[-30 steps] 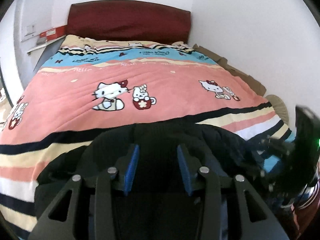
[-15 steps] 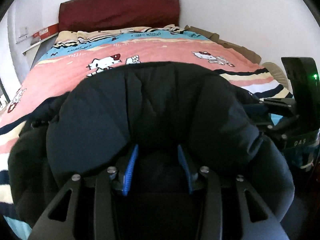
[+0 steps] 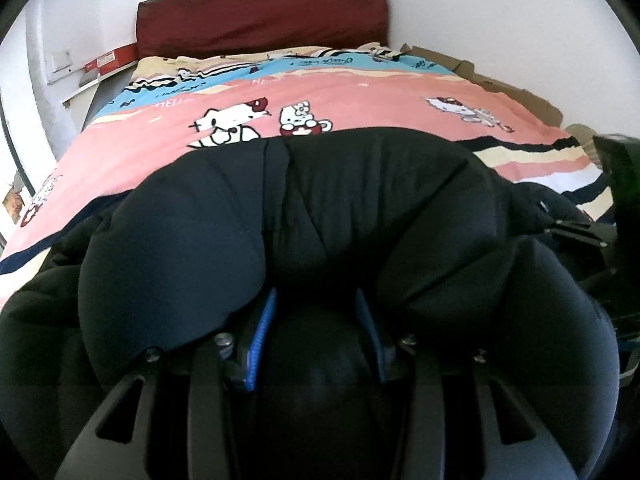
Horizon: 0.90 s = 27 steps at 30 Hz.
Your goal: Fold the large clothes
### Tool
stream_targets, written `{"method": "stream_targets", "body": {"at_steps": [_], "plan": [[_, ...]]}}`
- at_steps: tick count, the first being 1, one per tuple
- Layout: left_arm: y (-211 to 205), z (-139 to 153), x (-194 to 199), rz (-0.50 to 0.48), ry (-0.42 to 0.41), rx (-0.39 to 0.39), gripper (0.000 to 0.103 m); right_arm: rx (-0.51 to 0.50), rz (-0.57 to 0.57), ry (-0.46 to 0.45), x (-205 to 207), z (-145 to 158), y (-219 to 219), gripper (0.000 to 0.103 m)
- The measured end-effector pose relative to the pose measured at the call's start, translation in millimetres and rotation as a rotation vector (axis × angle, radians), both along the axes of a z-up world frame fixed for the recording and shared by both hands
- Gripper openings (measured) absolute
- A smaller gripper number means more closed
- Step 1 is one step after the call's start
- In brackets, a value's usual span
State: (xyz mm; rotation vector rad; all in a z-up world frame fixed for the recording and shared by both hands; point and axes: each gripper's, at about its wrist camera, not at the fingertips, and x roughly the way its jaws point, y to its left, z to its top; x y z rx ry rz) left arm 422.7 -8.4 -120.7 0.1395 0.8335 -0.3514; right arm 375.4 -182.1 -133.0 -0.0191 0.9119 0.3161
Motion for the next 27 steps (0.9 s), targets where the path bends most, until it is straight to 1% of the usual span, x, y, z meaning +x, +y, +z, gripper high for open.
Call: {"method": "stream_targets", "body": {"at_steps": [2,4,5,8,10,11,13,15,18,20,22,26,27], "plan": [[1,8,-4,-0.007,0.011,-0.001,0.039,-0.015,-0.002,-0.002,-2,5,2,0.066],[5,21,-14,-0.018,0.024,-0.022,0.039,-0.012,-0.009,0.0,-4,13,1,0.066],[7,29,-20,-0.026,0.017,-0.038,0.039,-0.01,-0.017,0.003,-7,19,1,0.066],[14,50,-48,-0.056,-0.008,-0.092,0.039,0.007,-0.012,-0.046,-28,44,1,0.066],[17,55,-66,-0.075,-0.007,-0.121,0.039,0.014,0.002,-0.066,-42,53,3,0.066],[17,54,-73,-0.086,-0.004,-0.124,0.042,0.024,0.019,-0.075,-53,57,4,0.067],[14,47,-83,-0.099,0.006,-0.096,0.043,0.023,0.045,-0.079,-68,58,6,0.068],[11,35,-81,-0.087,0.039,-0.085,0.044,0.0,0.065,-0.07,-74,51,10,0.068],[4,21,-74,-0.085,0.053,-0.041,0.045,-0.029,0.067,-0.026,-67,37,12,0.069],[-1,13,-70,-0.086,0.051,-0.01,0.047,-0.082,0.067,-0.006,-60,20,18,0.069],[-4,6,-68,-0.079,0.046,0.014,0.047,-0.088,0.058,0.006,-56,8,16,0.069],[-8,2,-68,-0.068,0.046,0.044,0.047,-0.102,0.048,0.011,-54,1,17,0.069],[-11,2,-70,-0.063,0.043,0.063,0.047,-0.117,0.047,0.012,-54,2,19,0.069]]}}
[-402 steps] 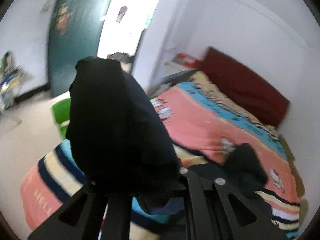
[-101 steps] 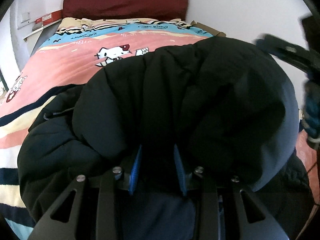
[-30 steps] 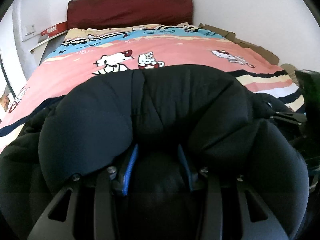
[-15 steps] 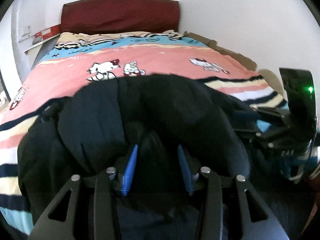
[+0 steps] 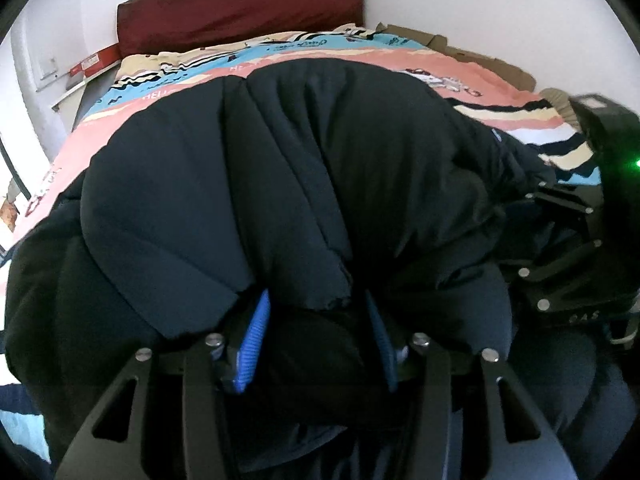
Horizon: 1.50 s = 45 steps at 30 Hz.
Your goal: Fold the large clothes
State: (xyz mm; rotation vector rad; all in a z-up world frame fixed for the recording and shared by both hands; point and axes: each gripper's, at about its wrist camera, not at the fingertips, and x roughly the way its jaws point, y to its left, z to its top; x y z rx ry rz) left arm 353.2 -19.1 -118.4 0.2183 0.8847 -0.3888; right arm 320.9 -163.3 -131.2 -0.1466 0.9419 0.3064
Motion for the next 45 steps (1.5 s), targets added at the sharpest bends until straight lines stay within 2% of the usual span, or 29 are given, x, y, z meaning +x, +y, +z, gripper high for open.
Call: {"method": "stream_targets", "body": {"at_steps": [4,7,12,21,30,36,45], "plan": [[-5,8,-7,0.017,-0.017,0.047,0.047,-0.056,-0.011,0.024,0,8,8,0.069],[-3,20,-21,0.041,-0.043,0.058,0.047,-0.061,-0.038,0.05,-3,23,8,0.07],[5,40,-49,0.086,-0.084,0.058,0.049,-0.058,-0.057,0.019,-29,45,8,0.072],[21,77,-115,0.129,-0.161,0.04,0.053,-0.024,-0.086,-0.037,-101,75,-3,0.078],[59,97,-187,0.203,-0.179,0.036,0.057,0.038,-0.182,-0.094,-184,108,-44,0.082],[84,103,-223,0.265,-0.187,0.067,0.058,0.019,-0.249,-0.079,-238,108,-73,0.085],[105,109,-256,0.306,-0.199,0.073,0.059,0.019,-0.326,-0.055,-286,100,-99,0.088]]}}
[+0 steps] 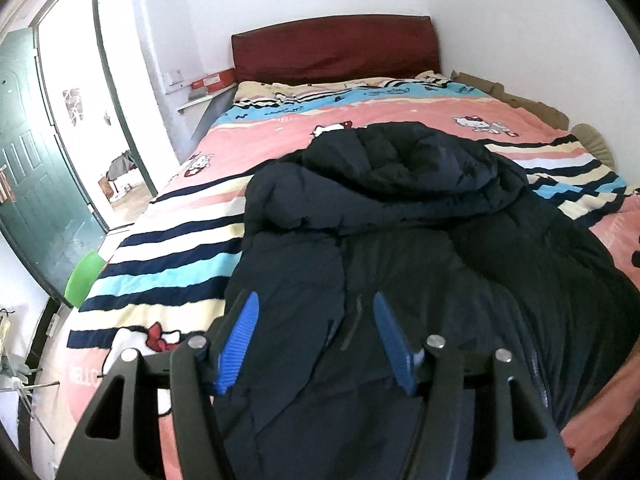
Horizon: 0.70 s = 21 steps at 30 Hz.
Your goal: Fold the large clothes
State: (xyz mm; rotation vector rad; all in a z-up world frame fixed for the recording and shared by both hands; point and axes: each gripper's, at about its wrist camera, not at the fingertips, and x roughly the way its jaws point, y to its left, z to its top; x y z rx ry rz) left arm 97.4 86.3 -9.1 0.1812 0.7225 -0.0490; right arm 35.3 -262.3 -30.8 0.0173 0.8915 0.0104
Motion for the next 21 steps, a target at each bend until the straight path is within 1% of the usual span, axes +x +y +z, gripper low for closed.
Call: {"method": "stream_targets", "body": {"at_steps": [7,9,10,12,18,21], "plan": [[11,-6,-10,0.015,0.02,-0.006,0.059,0.025,-0.016,-0.001,-13,0,-8,0.092],[21,-12,-11,0.022,0.045,-0.032,0.061,0.052,-0.012,0.009,-14,-4,-10,0.093],[25,-17,-12,0.033,0.059,-0.043,0.064,0.072,-0.009,0.02,-14,-7,-11,0.094],[41,-29,-13,0.061,0.096,-0.069,0.066,0.113,-0.001,0.056,-13,-18,-12,0.094],[93,-72,-23,0.174,0.211,-0.181,0.066,0.186,0.008,0.159,-9,-52,-12,0.096],[110,-89,-27,0.173,0.264,-0.309,0.066,0.233,0.011,0.199,-6,-66,-12,0.096]]}}
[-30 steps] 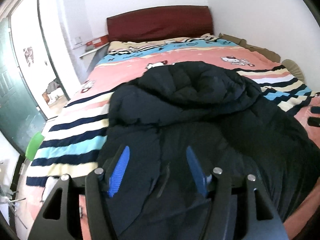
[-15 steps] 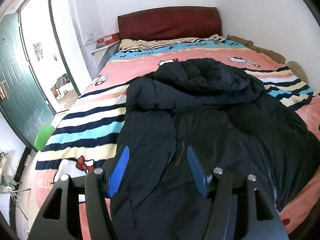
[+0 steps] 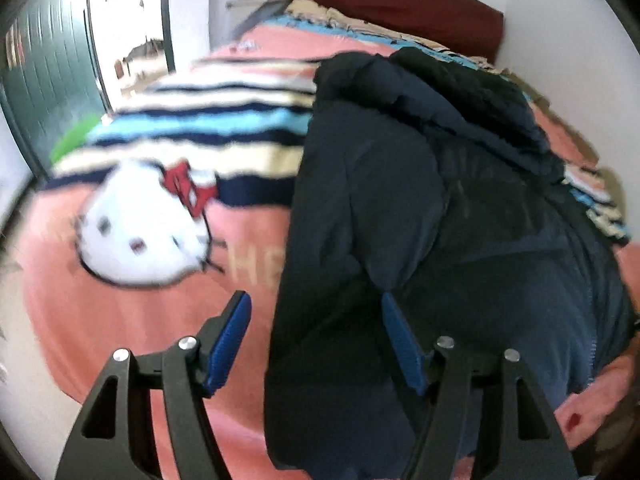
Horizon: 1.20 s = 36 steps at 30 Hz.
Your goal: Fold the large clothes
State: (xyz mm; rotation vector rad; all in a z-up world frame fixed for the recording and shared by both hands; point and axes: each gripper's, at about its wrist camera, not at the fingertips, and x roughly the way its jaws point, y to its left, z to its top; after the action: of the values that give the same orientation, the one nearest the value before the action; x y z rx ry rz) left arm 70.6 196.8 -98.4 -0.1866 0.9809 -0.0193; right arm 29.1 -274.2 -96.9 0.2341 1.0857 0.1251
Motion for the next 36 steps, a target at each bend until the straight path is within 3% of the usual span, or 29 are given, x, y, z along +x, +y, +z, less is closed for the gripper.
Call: {"method": "stream_targets", "body": {"at_steps": [6,9,13,15,16,17,20,28,33,36], "plan": [[31,-28,-4,0.023,0.073,-0.323,0.066,0.106,0.046,0.05,2,-16,10,0.095],[33,-38,-11,-0.015,0.107,-0.474,0.066,0.146,0.051,0.056,2,-18,11,0.085],[22,-42,-21,-0.093,0.114,-0.59,0.064,0.222,0.029,0.067,3,-21,2,0.062],[15,-36,-23,-0.122,0.088,-0.611,0.042,0.265,0.027,0.059,4,-20,-1,0.042],[13,-30,-23,-0.132,0.069,-0.63,0.029,0.29,0.029,0.041,3,-16,-2,0.032],[12,-23,-22,-0.134,0.048,-0.643,0.023,0.311,0.03,0.019,3,-11,-2,0.025],[9,9,-15,-0.168,-0.022,-0.663,0.017,0.359,0.031,-0.045,3,5,-4,0.021],[7,121,50,-0.239,-0.24,-0.758,0.015,0.415,0.031,-0.298,44,93,-15,0.018],[13,160,113,-0.216,-0.328,-0.883,0.015,0.506,-0.005,-0.411,96,133,-41,0.018],[12,176,164,-0.176,-0.371,-0.892,0.016,0.604,-0.069,-0.449,141,141,-61,0.018]]}}
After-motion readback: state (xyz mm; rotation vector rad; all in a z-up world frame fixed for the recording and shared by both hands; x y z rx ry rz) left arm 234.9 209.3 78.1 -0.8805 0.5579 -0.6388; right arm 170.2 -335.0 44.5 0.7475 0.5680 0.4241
